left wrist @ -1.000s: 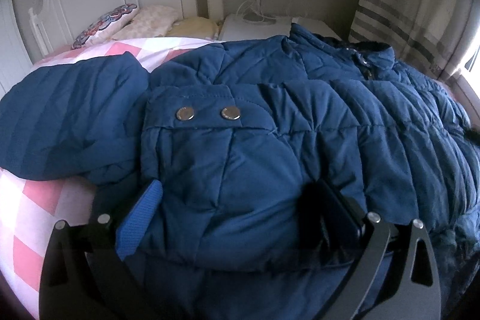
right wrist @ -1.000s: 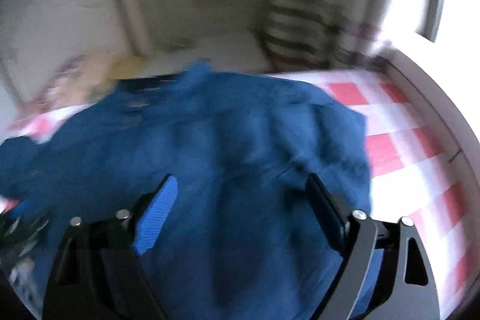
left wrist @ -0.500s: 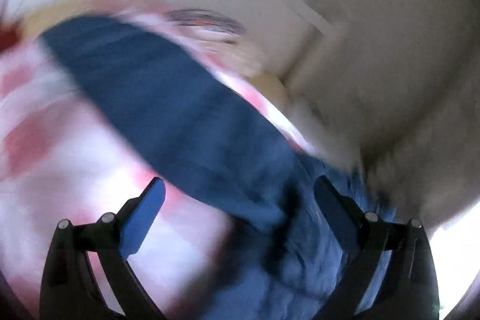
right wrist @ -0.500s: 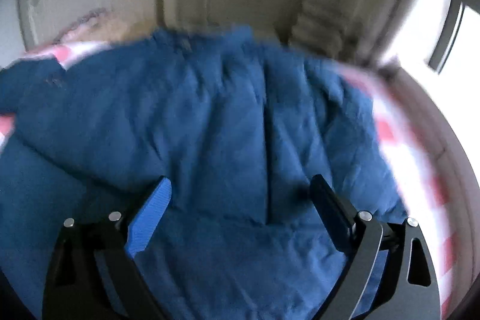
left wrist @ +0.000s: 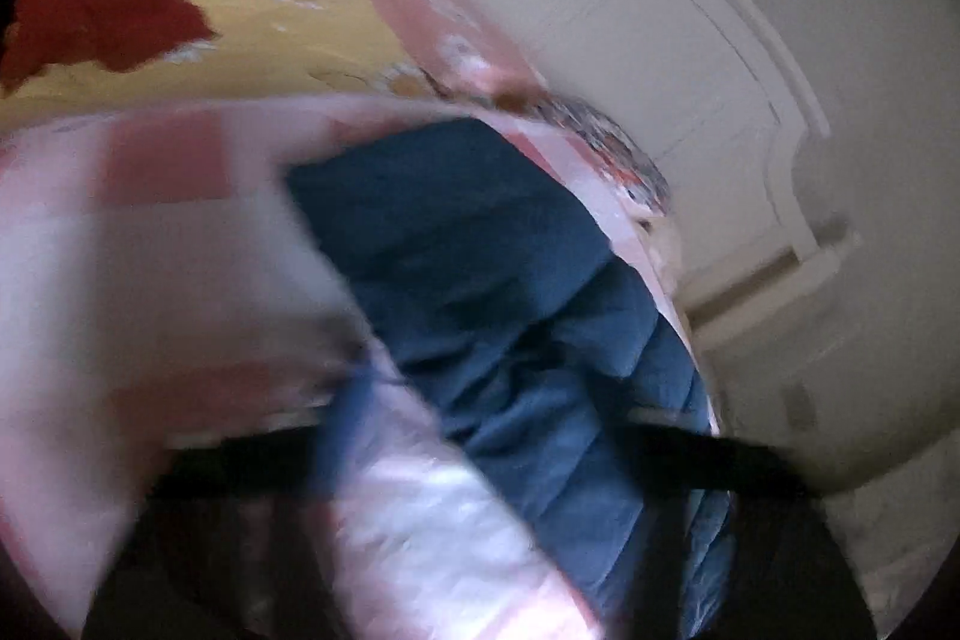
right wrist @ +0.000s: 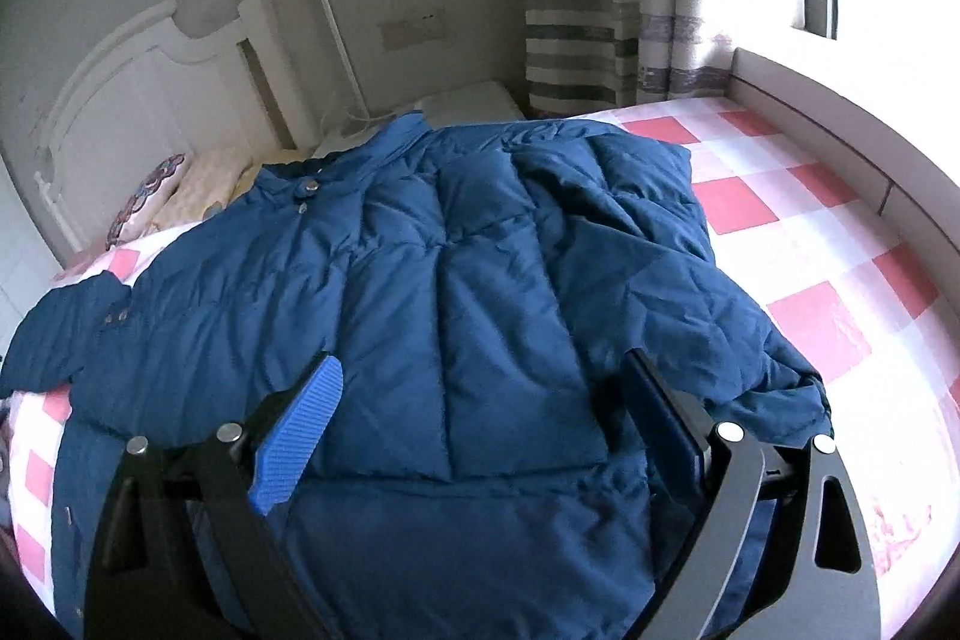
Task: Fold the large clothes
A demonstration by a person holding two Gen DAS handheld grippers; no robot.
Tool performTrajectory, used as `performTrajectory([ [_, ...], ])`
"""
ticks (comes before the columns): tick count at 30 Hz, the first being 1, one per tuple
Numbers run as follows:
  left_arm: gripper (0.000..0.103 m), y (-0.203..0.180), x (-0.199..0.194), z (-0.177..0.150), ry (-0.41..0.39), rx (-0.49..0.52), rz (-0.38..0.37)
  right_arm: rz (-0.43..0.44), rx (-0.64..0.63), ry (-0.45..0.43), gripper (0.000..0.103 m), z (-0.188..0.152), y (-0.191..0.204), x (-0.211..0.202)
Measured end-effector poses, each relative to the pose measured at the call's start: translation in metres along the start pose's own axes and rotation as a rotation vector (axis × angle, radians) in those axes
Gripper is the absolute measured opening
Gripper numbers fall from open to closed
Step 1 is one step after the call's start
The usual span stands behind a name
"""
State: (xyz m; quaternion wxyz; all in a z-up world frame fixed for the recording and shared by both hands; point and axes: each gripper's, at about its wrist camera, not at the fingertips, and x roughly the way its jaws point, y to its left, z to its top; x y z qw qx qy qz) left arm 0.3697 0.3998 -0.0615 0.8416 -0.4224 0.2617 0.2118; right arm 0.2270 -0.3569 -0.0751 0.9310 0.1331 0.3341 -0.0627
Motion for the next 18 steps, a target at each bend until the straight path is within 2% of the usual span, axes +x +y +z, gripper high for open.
performTrajectory([
  [1, 0.018, -0.002, 0.003, 0.0, 0.011, -0.004, 0.002, 0.003, 0.003, -0.001, 0.09, 0.0, -0.002, 0.001],
  [3, 0.011, -0.015, -0.015, -0.008, -0.06, 0.021, 0.001, 0.014, 0.022, -0.014, 0.09, -0.002, -0.004, -0.003],
  [4, 0.008, -0.037, -0.035, -0.022, -0.116, 0.068, -0.041, 0.017, 0.04, -0.029, 0.09, -0.003, -0.006, -0.007],
  [6, 0.006, -0.071, -0.063, -0.045, -0.163, 0.153, -0.116, 0.028, 0.066, -0.045, 0.09, -0.003, -0.01, -0.009],
  [7, 0.005, -0.1, -0.081, -0.066, -0.183, 0.23, -0.182, 0.034, 0.078, -0.048, 0.09, -0.003, -0.012, -0.01],
  [9, 0.005, -0.15, -0.106, -0.108, -0.176, 0.376, -0.297, 0.041, 0.104, -0.063, 0.09, -0.004, -0.017, -0.013],
  [11, 0.005, -0.206, -0.123, -0.168, -0.116, 0.56, -0.425, 0.051, 0.132, -0.084, 0.09, -0.003, -0.023, -0.015],
  [12, 0.005, -0.234, -0.127, -0.206, -0.055, 0.655, -0.488, 0.055, 0.145, -0.088, 0.09, -0.003, -0.026, -0.016],
  [14, 0.005, -0.264, -0.126, -0.261, 0.039, 0.759, -0.55, 0.064, 0.171, -0.09, 0.09, -0.002, -0.031, -0.016],
  [16, 0.006, -0.289, -0.114, -0.323, 0.133, 0.878, -0.549, 0.069, 0.194, -0.092, 0.09, -0.002, -0.035, -0.015],
  [18, 0.01, -0.3, -0.087, -0.381, 0.264, 0.951, -0.502, 0.069, 0.21, -0.101, 0.09, -0.002, -0.039, -0.016],
])
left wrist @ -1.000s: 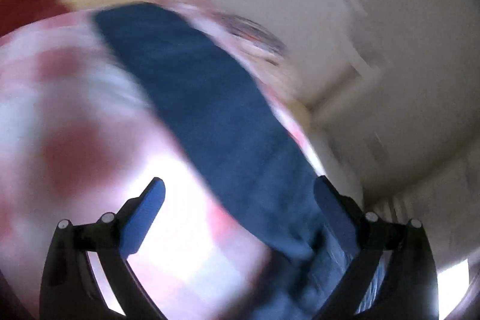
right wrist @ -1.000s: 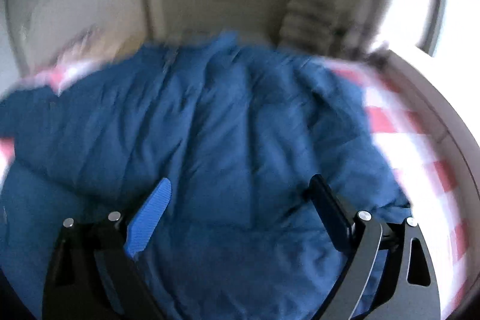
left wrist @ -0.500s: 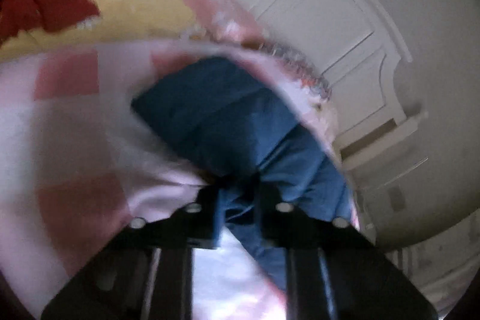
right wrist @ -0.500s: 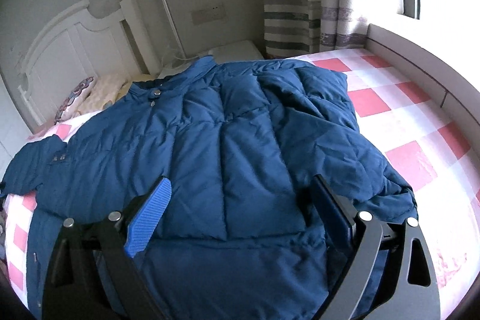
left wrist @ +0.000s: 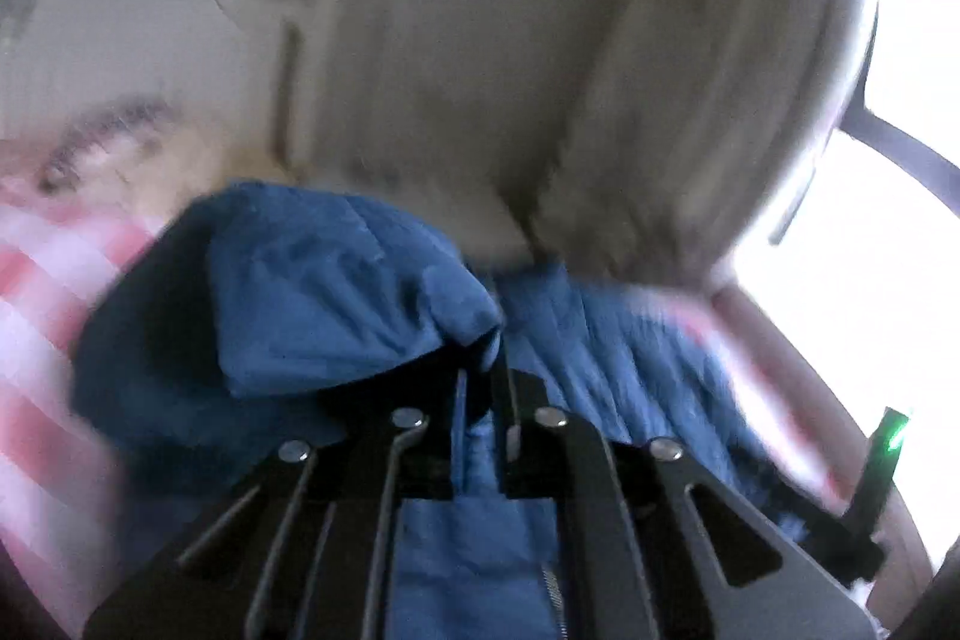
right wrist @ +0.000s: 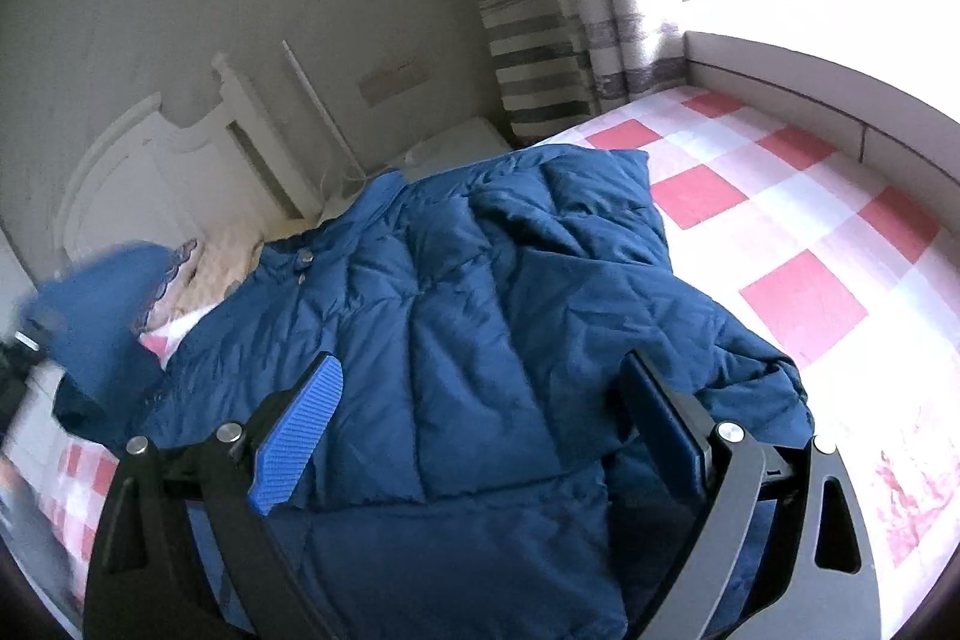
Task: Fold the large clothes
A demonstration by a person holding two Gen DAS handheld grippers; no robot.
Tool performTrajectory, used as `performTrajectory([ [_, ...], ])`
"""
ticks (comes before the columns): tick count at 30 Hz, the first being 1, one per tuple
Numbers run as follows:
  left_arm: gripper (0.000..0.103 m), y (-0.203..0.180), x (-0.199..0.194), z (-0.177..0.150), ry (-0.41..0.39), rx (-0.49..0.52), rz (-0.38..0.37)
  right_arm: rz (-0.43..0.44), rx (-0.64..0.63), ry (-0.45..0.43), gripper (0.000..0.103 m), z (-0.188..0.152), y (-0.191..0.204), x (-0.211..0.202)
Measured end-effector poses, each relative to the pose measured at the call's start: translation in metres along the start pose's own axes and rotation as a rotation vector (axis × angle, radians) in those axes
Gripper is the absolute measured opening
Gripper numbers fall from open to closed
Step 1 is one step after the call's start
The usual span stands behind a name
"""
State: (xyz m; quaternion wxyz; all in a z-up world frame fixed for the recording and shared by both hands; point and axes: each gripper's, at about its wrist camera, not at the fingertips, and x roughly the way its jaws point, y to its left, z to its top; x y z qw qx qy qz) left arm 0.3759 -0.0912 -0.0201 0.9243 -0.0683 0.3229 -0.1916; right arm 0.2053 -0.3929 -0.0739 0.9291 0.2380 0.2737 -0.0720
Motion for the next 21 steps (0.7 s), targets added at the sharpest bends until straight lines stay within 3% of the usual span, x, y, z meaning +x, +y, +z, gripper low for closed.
performTrajectory([
  [2, 0.021, -0.018, 0.036, -0.023, 0.127, 0.031, 0.008, 0.002, 0.011, -0.006, 0.09, 0.0, -0.002, -0.001],
  [3, 0.037, -0.024, 0.047, -0.034, 0.177, 0.057, 0.029, 0.005, 0.016, -0.004, 0.09, 0.0, -0.003, 0.0],
  [5, 0.049, -0.036, 0.045, -0.047, 0.19, 0.128, 0.04, 0.01, 0.02, -0.003, 0.09, 0.0, -0.003, 0.0],
  [7, 0.063, -0.039, 0.013, -0.042, 0.105, 0.168, 0.034, 0.014, 0.018, -0.002, 0.09, 0.001, -0.003, 0.001],
  [9, 0.079, -0.024, -0.04, -0.033, -0.036, 0.132, 0.002, 0.017, 0.019, -0.002, 0.09, 0.001, -0.003, 0.001],
  [10, 0.091, -0.017, -0.06, -0.032, -0.09, 0.11, 0.005, 0.019, 0.021, -0.004, 0.09, 0.0, -0.003, 0.0],
  [11, 0.095, -0.002, -0.08, -0.033, -0.149, 0.075, 0.033, 0.021, 0.023, -0.005, 0.09, 0.0, -0.004, 0.0],
  [13, 0.095, 0.036, -0.102, -0.037, -0.191, -0.008, 0.173, 0.022, 0.022, -0.004, 0.09, 0.0, -0.004, 0.0],
  [15, 0.094, 0.081, -0.101, -0.041, -0.125, -0.092, 0.295, 0.02, 0.018, -0.004, 0.09, 0.0, -0.004, 0.0],
  [19, 0.092, 0.132, -0.088, -0.052, 0.04, -0.181, 0.425, 0.003, -0.008, -0.001, 0.09, -0.001, 0.002, 0.002],
  [21, 0.092, 0.142, -0.073, -0.055, 0.087, -0.186, 0.451, -0.007, -0.023, 0.003, 0.09, -0.002, 0.005, 0.003],
])
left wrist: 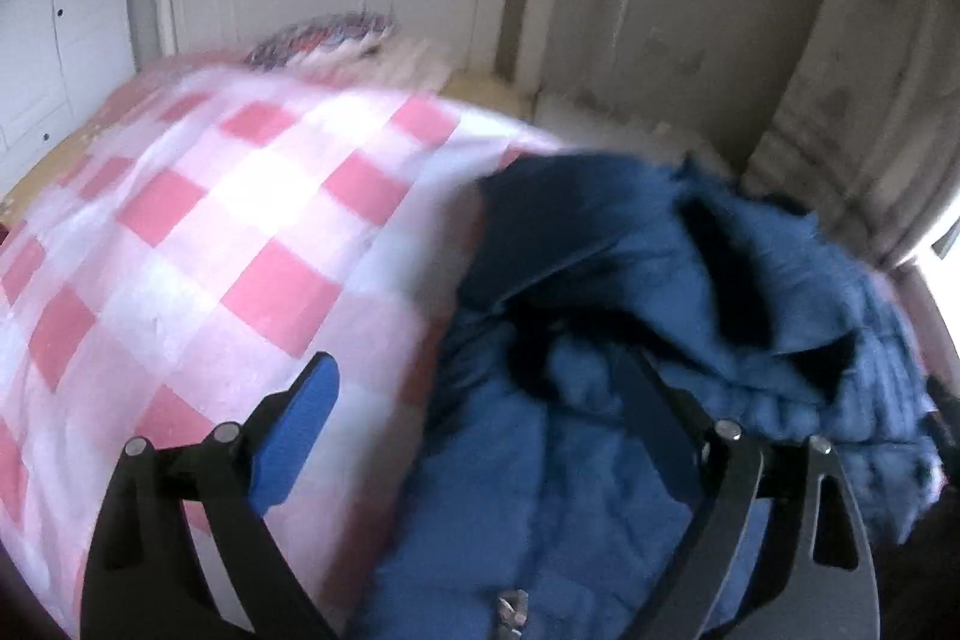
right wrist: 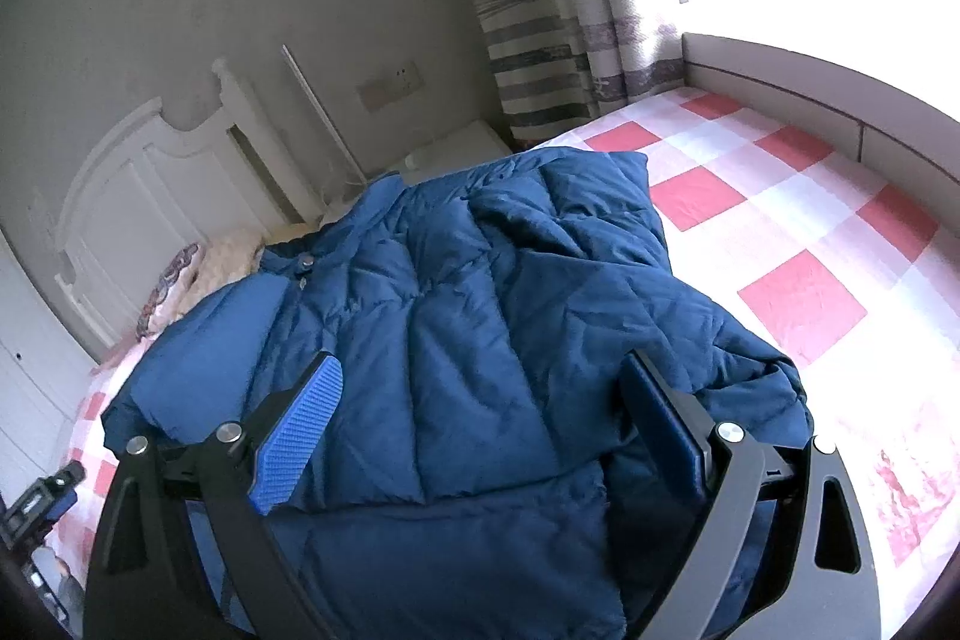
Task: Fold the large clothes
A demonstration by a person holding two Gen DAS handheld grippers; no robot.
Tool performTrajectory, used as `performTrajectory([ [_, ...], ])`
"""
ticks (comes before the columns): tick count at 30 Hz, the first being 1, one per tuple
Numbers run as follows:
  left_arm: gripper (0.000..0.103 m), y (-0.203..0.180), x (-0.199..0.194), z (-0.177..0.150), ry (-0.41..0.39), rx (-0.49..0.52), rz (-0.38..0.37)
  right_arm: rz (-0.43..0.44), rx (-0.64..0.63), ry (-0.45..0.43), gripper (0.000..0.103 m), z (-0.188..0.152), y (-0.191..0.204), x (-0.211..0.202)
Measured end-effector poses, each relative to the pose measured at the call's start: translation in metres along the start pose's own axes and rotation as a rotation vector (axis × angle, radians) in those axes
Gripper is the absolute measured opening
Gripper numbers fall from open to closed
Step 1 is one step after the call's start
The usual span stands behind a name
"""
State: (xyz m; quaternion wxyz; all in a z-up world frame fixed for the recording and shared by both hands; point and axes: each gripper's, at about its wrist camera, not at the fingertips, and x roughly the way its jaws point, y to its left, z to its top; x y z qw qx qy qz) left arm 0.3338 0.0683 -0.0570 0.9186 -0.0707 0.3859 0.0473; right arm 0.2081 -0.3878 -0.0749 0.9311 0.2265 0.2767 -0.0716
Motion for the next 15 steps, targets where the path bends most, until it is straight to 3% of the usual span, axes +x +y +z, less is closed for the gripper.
performTrajectory([
  [5, 0.092, -0.017, 0.043, -0.012, 0.061, 0.108, 0.098, -0.006, -0.031, 0.004, 0.09, -0.001, 0.005, 0.001],
  [7, 0.093, -0.015, 0.046, -0.014, 0.071, 0.099, 0.09, -0.019, -0.076, 0.009, 0.09, -0.002, 0.015, -0.001],
  [11, 0.094, -0.008, 0.054, -0.011, 0.083, 0.078, 0.06, 0.018, -0.333, -0.015, 0.088, -0.015, 0.075, -0.015],
  [15, 0.094, -0.007, 0.055, -0.011, 0.076, 0.079, 0.057, 0.018, -0.688, -0.033, 0.087, -0.04, 0.165, -0.015],
])
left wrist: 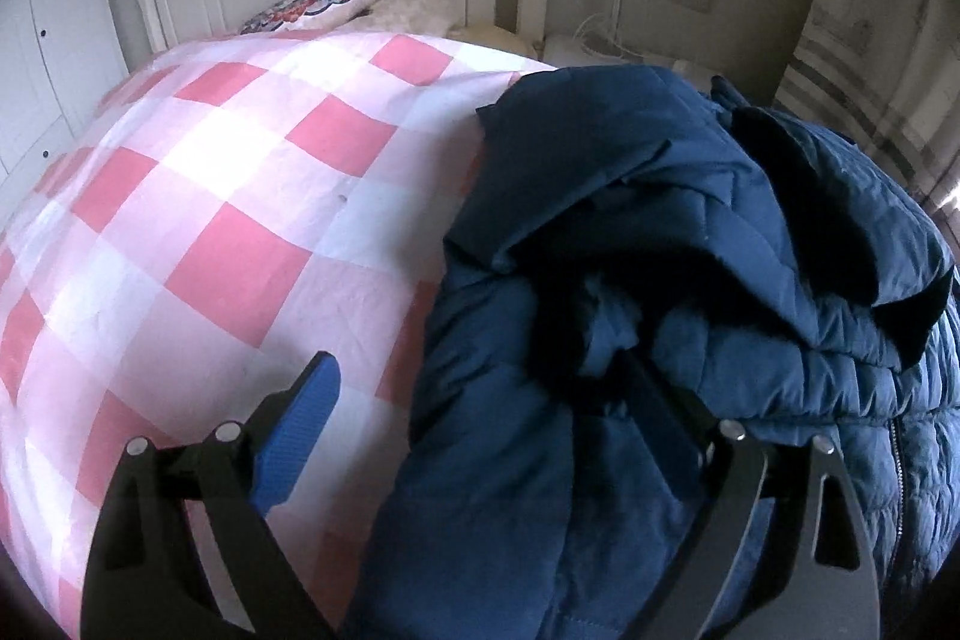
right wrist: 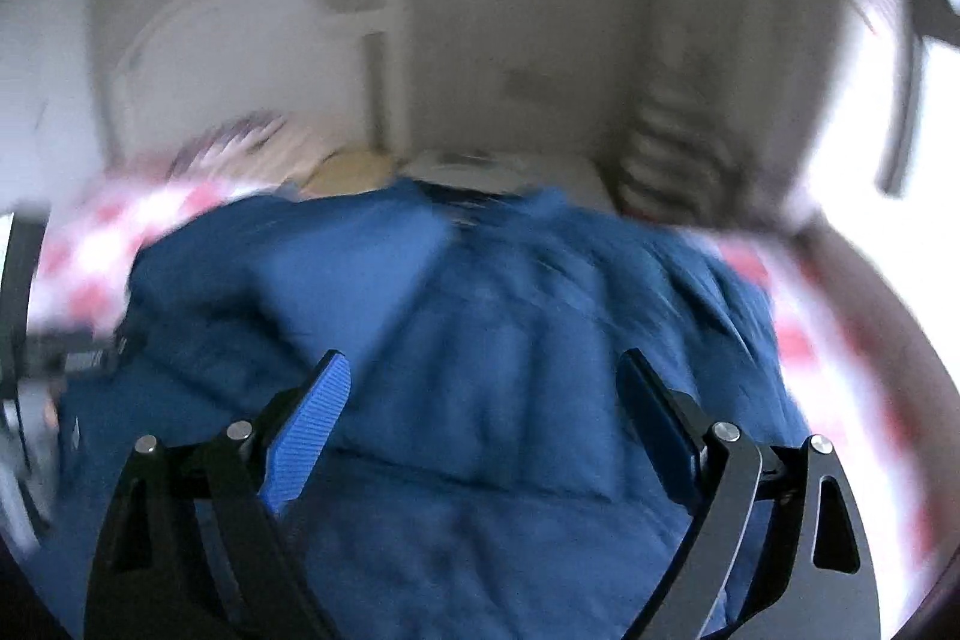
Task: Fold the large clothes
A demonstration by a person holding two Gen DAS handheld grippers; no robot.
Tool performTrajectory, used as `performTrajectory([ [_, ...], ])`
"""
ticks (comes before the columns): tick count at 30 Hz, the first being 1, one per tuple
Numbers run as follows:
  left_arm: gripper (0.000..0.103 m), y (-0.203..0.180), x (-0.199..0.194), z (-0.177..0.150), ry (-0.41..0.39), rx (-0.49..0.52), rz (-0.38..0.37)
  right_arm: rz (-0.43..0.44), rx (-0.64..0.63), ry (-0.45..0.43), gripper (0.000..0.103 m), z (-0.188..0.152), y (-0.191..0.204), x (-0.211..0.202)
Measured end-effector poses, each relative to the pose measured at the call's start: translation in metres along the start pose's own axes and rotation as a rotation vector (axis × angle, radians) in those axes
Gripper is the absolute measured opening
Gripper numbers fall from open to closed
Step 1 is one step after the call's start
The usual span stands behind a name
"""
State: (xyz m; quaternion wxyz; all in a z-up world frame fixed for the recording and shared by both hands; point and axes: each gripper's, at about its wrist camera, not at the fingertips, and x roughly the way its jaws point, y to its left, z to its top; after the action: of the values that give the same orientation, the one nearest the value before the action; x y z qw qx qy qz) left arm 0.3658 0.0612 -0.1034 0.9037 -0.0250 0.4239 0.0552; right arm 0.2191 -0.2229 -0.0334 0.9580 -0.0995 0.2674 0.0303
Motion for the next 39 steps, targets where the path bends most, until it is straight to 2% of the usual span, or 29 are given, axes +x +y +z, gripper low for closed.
performTrajectory([
  [4, 0.094, -0.002, -0.002, 0.0, -0.011, 0.012, 0.01, -0.047, -0.177, 0.061, 0.086, 0.021, 0.049, 0.032],
  [8, 0.095, 0.001, -0.002, -0.001, -0.005, -0.006, -0.01, -0.151, -0.303, 0.093, 0.082, 0.03, 0.08, 0.067],
  [10, 0.095, 0.002, -0.002, -0.001, -0.003, -0.012, -0.017, -0.17, -0.329, 0.078, 0.072, 0.033, 0.087, 0.074],
  [11, 0.095, 0.003, -0.002, -0.001, -0.002, -0.015, -0.02, -0.159, -0.324, 0.058, 0.051, 0.033, 0.086, 0.071],
  [12, 0.095, 0.003, -0.002, -0.001, -0.002, -0.017, -0.022, -0.106, -0.28, 0.024, 0.034, 0.035, 0.079, 0.064],
  [13, 0.095, 0.003, -0.001, -0.001, -0.001, -0.018, -0.024, -0.076, -0.225, -0.005, 0.029, 0.036, 0.07, 0.056],
  [17, 0.097, 0.004, -0.001, -0.001, 0.002, -0.027, -0.03, 0.128, 0.199, -0.119, 0.025, 0.032, -0.008, 0.004],
  [19, 0.097, 0.005, -0.001, -0.001, 0.003, -0.029, -0.031, 0.21, 0.48, -0.162, 0.025, 0.007, -0.069, -0.018],
  [21, 0.097, 0.004, 0.0, -0.001, 0.004, -0.029, -0.029, 0.27, 0.732, -0.119, 0.025, -0.032, -0.123, -0.014],
  [22, 0.098, 0.004, 0.0, -0.001, 0.004, -0.028, -0.028, 0.259, 0.813, -0.085, 0.025, -0.05, -0.14, -0.008],
  [24, 0.098, 0.004, 0.0, -0.001, 0.004, -0.027, -0.027, 0.208, 0.91, 0.026, 0.026, -0.084, -0.161, 0.008],
  [26, 0.098, 0.004, 0.0, -0.001, 0.005, -0.029, -0.025, 0.27, 1.008, 0.089, 0.026, -0.104, -0.17, 0.022],
  [27, 0.098, 0.004, 0.0, -0.001, 0.004, -0.031, -0.024, 0.284, 1.042, 0.082, 0.026, -0.106, -0.173, 0.023],
  [31, 0.099, 0.006, 0.0, -0.001, 0.004, -0.042, -0.028, 0.249, 0.976, 0.053, 0.026, -0.097, -0.166, 0.018],
  [35, 0.099, 0.007, 0.0, -0.001, 0.004, -0.045, -0.03, 0.122, 0.958, -0.033, 0.026, -0.091, -0.167, -0.011],
  [36, 0.099, 0.006, 0.0, -0.002, 0.004, -0.045, -0.03, 0.075, 0.925, -0.018, 0.027, -0.085, -0.166, -0.012],
  [37, 0.099, 0.007, 0.0, -0.002, 0.005, -0.044, -0.03, 0.064, 0.909, 0.011, 0.027, -0.081, -0.165, -0.01],
  [38, 0.099, 0.007, 0.0, -0.002, 0.005, -0.044, -0.031, 0.078, 0.909, 0.036, 0.029, -0.08, -0.166, -0.004],
  [39, 0.099, 0.008, 0.0, -0.002, 0.005, -0.046, -0.032, 0.097, 0.916, 0.067, 0.046, -0.079, -0.167, 0.004],
])
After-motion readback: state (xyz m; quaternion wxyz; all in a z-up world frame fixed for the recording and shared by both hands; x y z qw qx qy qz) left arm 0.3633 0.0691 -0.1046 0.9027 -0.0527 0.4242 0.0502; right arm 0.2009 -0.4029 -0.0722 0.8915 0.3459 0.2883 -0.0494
